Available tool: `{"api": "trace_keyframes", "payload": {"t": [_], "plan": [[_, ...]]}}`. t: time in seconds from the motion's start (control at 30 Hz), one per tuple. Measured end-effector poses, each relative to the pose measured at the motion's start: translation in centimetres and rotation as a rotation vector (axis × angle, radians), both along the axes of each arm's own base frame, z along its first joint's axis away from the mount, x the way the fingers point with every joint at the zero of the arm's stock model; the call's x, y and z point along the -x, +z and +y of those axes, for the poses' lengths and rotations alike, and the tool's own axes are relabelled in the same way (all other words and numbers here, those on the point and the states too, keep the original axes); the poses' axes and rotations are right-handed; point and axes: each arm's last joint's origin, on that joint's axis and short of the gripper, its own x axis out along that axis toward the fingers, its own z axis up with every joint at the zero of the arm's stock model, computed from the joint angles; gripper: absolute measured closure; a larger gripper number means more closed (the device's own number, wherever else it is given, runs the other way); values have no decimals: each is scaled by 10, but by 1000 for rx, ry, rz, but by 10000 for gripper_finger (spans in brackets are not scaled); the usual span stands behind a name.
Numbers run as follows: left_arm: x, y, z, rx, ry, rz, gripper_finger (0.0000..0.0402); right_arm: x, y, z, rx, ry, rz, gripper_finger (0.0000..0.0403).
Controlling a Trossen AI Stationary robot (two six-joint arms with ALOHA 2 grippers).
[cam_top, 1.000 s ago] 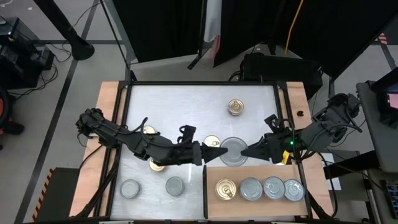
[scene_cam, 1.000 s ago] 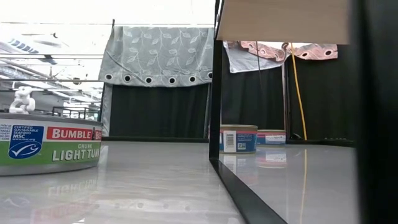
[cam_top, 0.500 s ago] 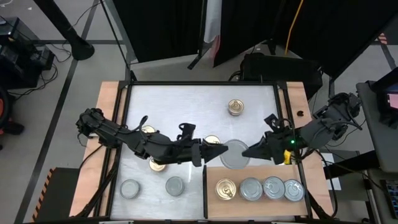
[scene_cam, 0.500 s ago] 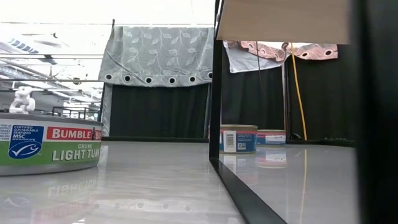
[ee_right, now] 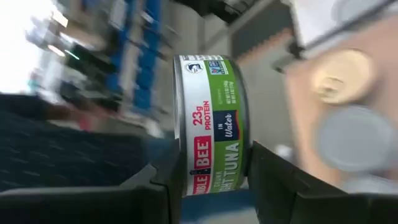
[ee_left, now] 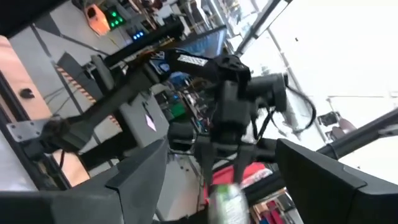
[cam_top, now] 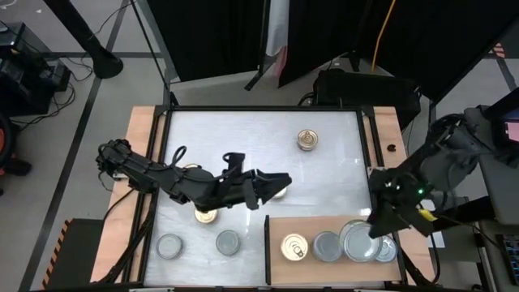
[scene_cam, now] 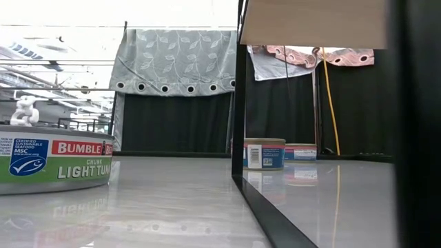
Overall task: Stack canned seafood by type on shelf
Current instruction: Stack the green tuna can on top of the other green tuna can on the shelf
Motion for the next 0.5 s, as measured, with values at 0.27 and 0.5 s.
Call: {"api": "trace_keyframes", "payload": {"t": [0.27,0.5], "plan": [[0,0,2,14,25,-4,102,-17,-51,19,253,70,109,271],[0,1,2,21,30,-13,102,-41,-103,34,252,209,164,271]]}}
